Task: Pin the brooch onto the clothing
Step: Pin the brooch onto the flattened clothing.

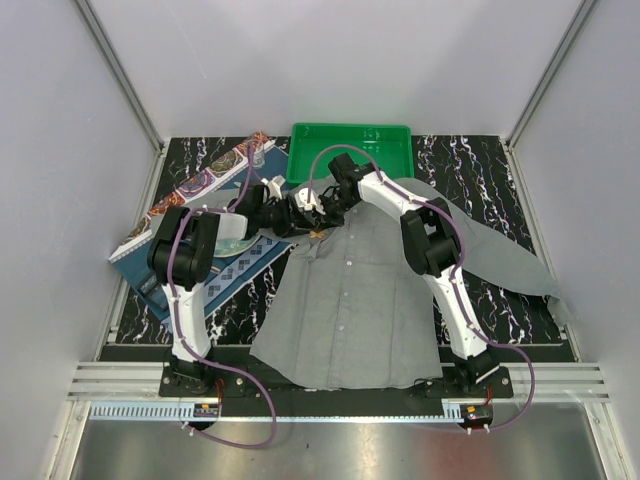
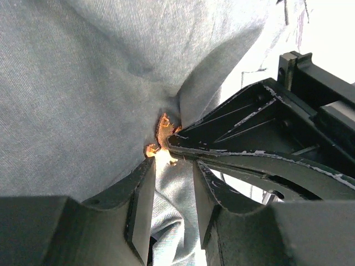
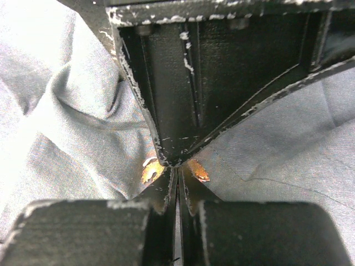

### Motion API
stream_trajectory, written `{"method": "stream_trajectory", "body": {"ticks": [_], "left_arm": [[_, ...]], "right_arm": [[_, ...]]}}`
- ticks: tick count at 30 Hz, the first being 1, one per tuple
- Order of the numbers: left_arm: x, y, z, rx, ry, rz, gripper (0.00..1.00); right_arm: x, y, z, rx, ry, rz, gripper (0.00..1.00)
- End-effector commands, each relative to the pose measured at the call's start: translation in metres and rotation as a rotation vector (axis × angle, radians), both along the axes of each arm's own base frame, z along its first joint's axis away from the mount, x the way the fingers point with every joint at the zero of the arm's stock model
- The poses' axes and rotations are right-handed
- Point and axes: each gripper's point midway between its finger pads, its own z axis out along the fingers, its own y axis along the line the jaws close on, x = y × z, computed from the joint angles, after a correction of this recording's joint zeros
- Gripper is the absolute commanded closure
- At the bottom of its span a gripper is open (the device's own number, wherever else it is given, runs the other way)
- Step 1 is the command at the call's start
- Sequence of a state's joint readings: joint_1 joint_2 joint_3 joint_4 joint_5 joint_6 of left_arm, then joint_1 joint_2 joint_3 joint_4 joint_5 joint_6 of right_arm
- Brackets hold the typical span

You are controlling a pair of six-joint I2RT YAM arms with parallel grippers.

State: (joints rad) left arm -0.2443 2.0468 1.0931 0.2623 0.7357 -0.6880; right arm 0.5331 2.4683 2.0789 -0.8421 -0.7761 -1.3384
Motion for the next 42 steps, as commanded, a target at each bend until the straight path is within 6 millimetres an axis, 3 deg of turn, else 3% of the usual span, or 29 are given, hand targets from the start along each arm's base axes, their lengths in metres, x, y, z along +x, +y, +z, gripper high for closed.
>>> {"method": "stream_trajectory", "body": {"ticks": [1,11,17,19,20,25,33,37,42], "left_arm": [[0.01,-0.002,0.0,0.024,-0.035,-0.003,0.65],[0.006,0.008,-0.016,0.083,0.013,0.023,0.76],[0.006,0.009,-0.02,0.083,0.034,0.029,0.83],[0.006,0.009,-0.022,0.082,0.04,0.028,0.83],[0.006,0.008,-0.021,0.079,0.039,0.027,0.83],[0.01,0.003,-0.001,-0.009,-0.02,0.026,0.74],[0.015,0.006,0.012,-0.074,-0.057,0.043,0.64],[0.017,0.004,0.012,-0.072,-0.056,0.043,0.62],[0.014,0.003,-0.003,0.016,-0.027,0.021,0.65]], "right_arm": [[-0.006,0.0,-0.001,-0.034,-0.015,0.01,0.95],[-0.006,0.0,0.001,-0.027,-0.026,0.018,0.9],[-0.005,0.002,0.005,-0.022,-0.035,0.016,0.82],[-0.003,0.001,0.008,-0.021,-0.041,0.011,0.81],[-0.003,0.001,0.01,-0.017,-0.044,0.01,0.87],[-0.002,-0.001,0.005,-0.027,-0.051,0.019,1.0],[-0.002,0.0,0.001,-0.03,-0.034,0.009,1.0],[-0.003,0.0,0.001,-0.03,-0.034,0.012,1.0],[-0.002,0.0,0.003,-0.026,-0.041,0.014,1.0]]}}
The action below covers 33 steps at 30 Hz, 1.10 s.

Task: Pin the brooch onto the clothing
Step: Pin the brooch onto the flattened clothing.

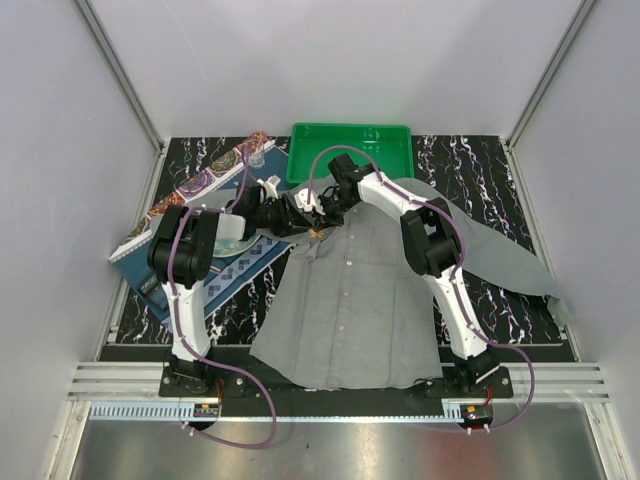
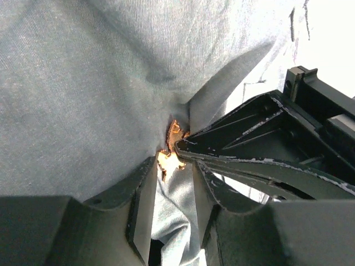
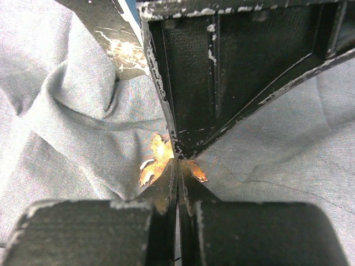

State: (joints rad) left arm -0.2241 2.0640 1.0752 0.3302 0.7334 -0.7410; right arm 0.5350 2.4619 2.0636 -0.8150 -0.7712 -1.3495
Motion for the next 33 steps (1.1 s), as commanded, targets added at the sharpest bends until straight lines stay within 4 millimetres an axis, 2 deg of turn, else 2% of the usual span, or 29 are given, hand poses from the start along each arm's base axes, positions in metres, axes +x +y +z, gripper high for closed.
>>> {"method": "stream_trajectory", "body": {"ticks": [1,7,16,21,26,29,31,33], "left_arm": [[0.006,-0.005,-0.001,0.051,-0.034,-0.029,0.66],[0.004,0.001,-0.012,0.112,-0.017,-0.03,0.7],[0.002,0.008,-0.028,0.18,0.049,-0.01,0.81],[0.002,0.008,-0.03,0.18,0.058,-0.011,0.85],[0.002,0.009,-0.033,0.184,0.064,-0.014,0.86],[0.002,0.008,-0.03,0.179,0.054,-0.02,0.86],[0.002,0.008,-0.03,0.175,0.053,-0.021,0.84],[0.003,0.005,-0.021,0.121,0.025,-0.019,0.81]], "right_arm": [[-0.004,-0.002,0.003,-0.036,-0.017,0.006,0.99],[-0.005,-0.001,0.004,-0.032,-0.016,0.008,0.98],[-0.004,0.002,0.017,-0.004,-0.025,0.011,0.83],[-0.002,0.001,0.022,-0.003,-0.03,0.001,0.79],[0.001,0.004,0.03,0.015,-0.018,-0.019,0.81],[0.004,0.003,0.037,0.029,-0.02,-0.029,0.88],[0.004,0.002,0.035,0.021,-0.017,-0.027,0.87],[0.005,0.001,0.031,0.016,-0.02,-0.022,0.9]]}}
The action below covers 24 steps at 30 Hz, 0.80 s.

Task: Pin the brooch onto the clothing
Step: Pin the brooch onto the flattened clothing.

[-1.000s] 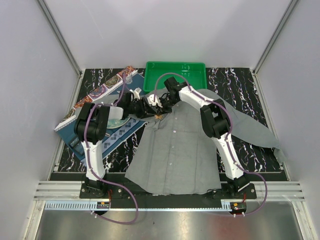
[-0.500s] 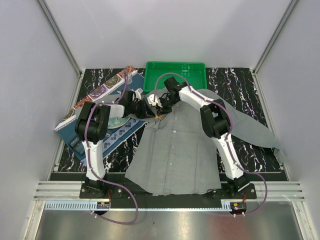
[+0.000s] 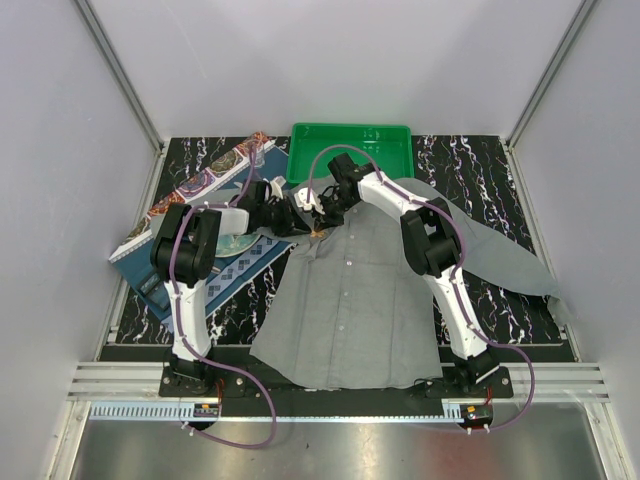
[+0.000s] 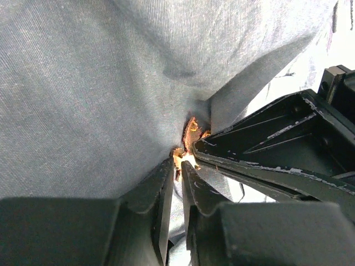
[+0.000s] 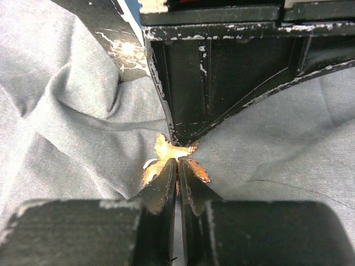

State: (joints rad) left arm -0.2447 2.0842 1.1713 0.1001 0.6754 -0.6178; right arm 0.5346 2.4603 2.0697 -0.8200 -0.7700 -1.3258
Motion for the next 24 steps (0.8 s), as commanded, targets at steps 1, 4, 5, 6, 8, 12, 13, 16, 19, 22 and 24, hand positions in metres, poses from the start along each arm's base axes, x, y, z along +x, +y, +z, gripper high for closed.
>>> {"method": "stream_trajectory", "body": {"ticks": [1,4,5,6,8,12,13,16,19,22,24], "left_arm": [[0.007,0.003,0.0,-0.022,-0.035,0.026,0.77],[0.012,0.003,0.015,-0.092,-0.082,0.042,0.68],[0.013,0.002,0.02,-0.114,-0.099,0.044,0.67],[0.013,0.002,0.022,-0.12,-0.101,0.045,0.66],[0.013,0.001,0.026,-0.141,-0.109,0.045,0.63],[0.012,0.0,0.029,-0.168,-0.117,0.049,0.59],[0.012,0.0,0.031,-0.184,-0.113,0.06,0.59],[0.012,-0.001,0.035,-0.212,-0.138,0.059,0.58],[0.013,-0.003,0.038,-0.242,-0.144,0.057,0.58],[0.012,-0.002,0.037,-0.265,-0.139,0.069,0.57],[0.012,-0.002,0.036,-0.287,-0.128,0.076,0.55]], "right_arm": [[0.004,0.002,0.027,0.017,-0.03,-0.004,0.91],[0.004,0.001,0.02,0.01,-0.018,-0.002,0.92],[0.003,0.001,0.019,0.009,-0.014,0.0,0.92],[0.003,0.001,0.016,0.009,-0.011,0.001,0.93],[0.003,0.002,0.016,0.01,-0.009,0.002,0.93],[0.004,0.001,0.009,-0.002,0.002,-0.006,0.94],[0.004,0.001,0.008,-0.005,0.004,-0.007,0.94],[0.004,0.001,0.007,-0.009,0.005,-0.008,0.94],[0.003,-0.001,0.006,-0.014,0.006,-0.006,0.95],[0.003,-0.002,0.005,-0.016,0.004,-0.001,0.94],[0.002,-0.001,0.005,-0.014,0.003,0.007,0.94]]}}
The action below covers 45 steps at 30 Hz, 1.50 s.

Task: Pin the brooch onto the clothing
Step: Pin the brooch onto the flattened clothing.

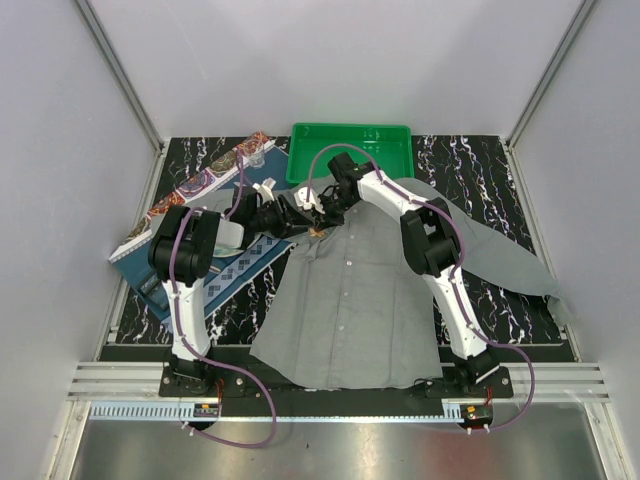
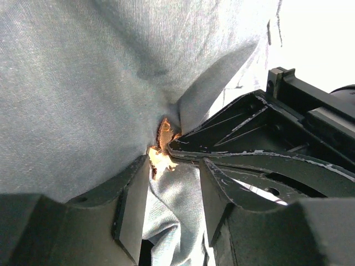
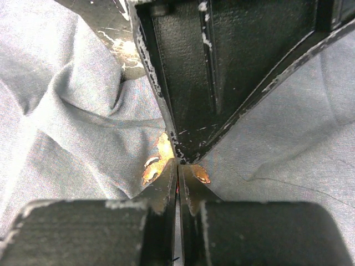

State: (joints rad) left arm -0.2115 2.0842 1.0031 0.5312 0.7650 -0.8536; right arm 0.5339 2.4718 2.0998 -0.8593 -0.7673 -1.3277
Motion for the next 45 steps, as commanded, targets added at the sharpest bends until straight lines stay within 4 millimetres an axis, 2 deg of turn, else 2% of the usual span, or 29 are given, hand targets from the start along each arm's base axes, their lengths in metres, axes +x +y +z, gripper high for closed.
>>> {"method": "stream_trajectory", "body": {"ticks": [1,10,19,27,28,33,40,45], "left_arm": [[0.009,-0.001,0.02,-0.082,-0.074,0.009,0.55],[0.006,0.001,0.004,-0.008,-0.057,-0.017,0.58],[0.006,-0.011,0.009,-0.047,-0.07,-0.036,0.55],[0.007,-0.01,-0.001,-0.042,-0.037,-0.023,0.55],[0.007,-0.009,-0.005,-0.031,-0.028,-0.015,0.58],[0.002,-0.004,-0.018,0.031,0.016,-0.014,0.65],[0.002,-0.001,-0.023,0.057,0.028,-0.016,0.66],[0.003,-0.001,-0.025,0.063,0.033,-0.015,0.67]], "right_arm": [[0.003,0.002,0.005,0.002,-0.015,0.008,0.94],[0.005,0.002,0.003,-0.004,-0.008,-0.002,0.94],[0.005,0.003,0.001,-0.007,-0.009,0.001,0.93],[0.003,0.002,0.001,-0.007,-0.012,0.012,0.93],[0.003,0.001,0.001,-0.006,-0.011,0.012,0.92],[0.004,0.003,0.006,-0.002,-0.016,0.007,0.76],[0.007,0.005,0.019,0.017,-0.01,-0.017,0.66],[0.007,0.004,0.031,0.037,-0.005,-0.029,0.62]]}}
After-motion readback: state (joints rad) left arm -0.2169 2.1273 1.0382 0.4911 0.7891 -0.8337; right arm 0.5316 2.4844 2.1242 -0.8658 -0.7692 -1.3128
